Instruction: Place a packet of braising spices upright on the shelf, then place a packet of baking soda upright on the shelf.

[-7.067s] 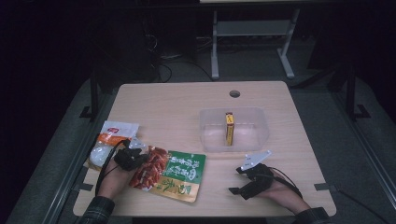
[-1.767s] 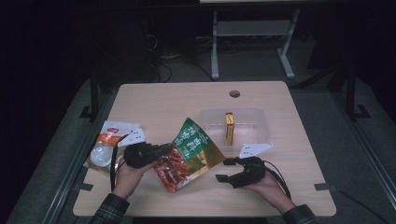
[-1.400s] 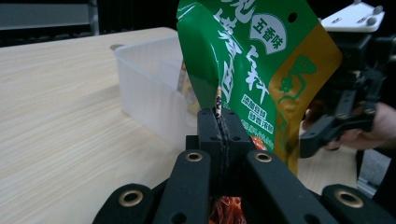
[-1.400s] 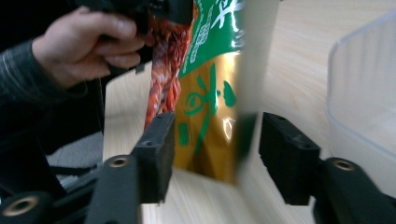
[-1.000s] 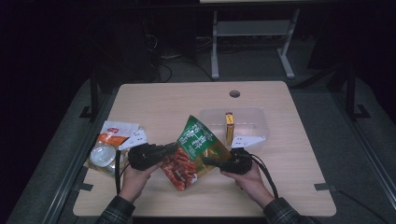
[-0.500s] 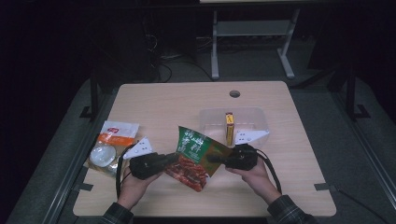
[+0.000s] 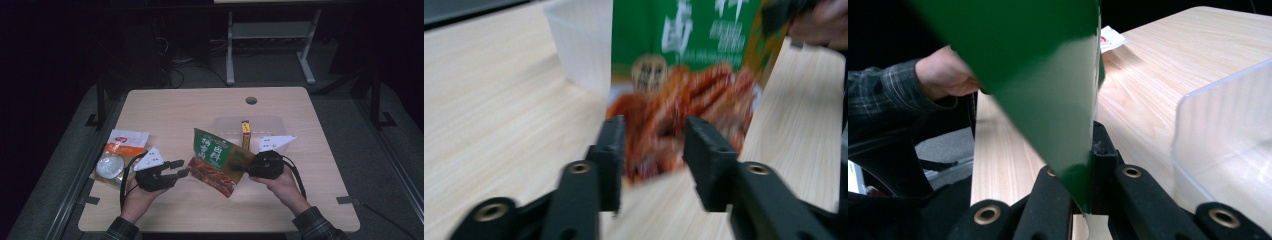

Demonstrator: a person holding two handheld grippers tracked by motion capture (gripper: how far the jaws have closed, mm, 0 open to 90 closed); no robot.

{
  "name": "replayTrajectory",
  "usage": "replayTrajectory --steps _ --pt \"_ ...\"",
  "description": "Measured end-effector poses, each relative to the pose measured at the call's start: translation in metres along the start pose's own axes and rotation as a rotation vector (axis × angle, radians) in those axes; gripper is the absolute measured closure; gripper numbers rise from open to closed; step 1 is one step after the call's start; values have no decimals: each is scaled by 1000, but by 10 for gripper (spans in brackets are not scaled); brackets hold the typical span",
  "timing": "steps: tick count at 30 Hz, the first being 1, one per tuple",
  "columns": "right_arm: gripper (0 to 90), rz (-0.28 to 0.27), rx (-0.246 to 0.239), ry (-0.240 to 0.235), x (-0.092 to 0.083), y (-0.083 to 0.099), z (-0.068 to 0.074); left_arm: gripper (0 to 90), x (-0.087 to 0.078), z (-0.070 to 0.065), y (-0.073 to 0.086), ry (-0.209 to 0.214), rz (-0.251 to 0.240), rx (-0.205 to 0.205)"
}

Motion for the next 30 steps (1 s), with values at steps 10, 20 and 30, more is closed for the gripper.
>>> replayTrajectory --steps 10,20,30 --pt "898 30 -12 5 -26 -2 -2 237 9 -1 21 -2 135 -35" --pt "897 40 -6 68 -64 8 -6 182 13 2 31 7 167 -37" --pt "898 28 13 133 -96 20 -11 181 18 3 32 15 192 -9"
Point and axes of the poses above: each handheld gripper's, and its own axes: x roughly forward along the jaws, y roughly out of its underside, z roughly to its left, the point moved 2 cm from there along x, roughly forward along the jaws, and after that the axes turned 7 degrees about y, right-handed, at the moved point
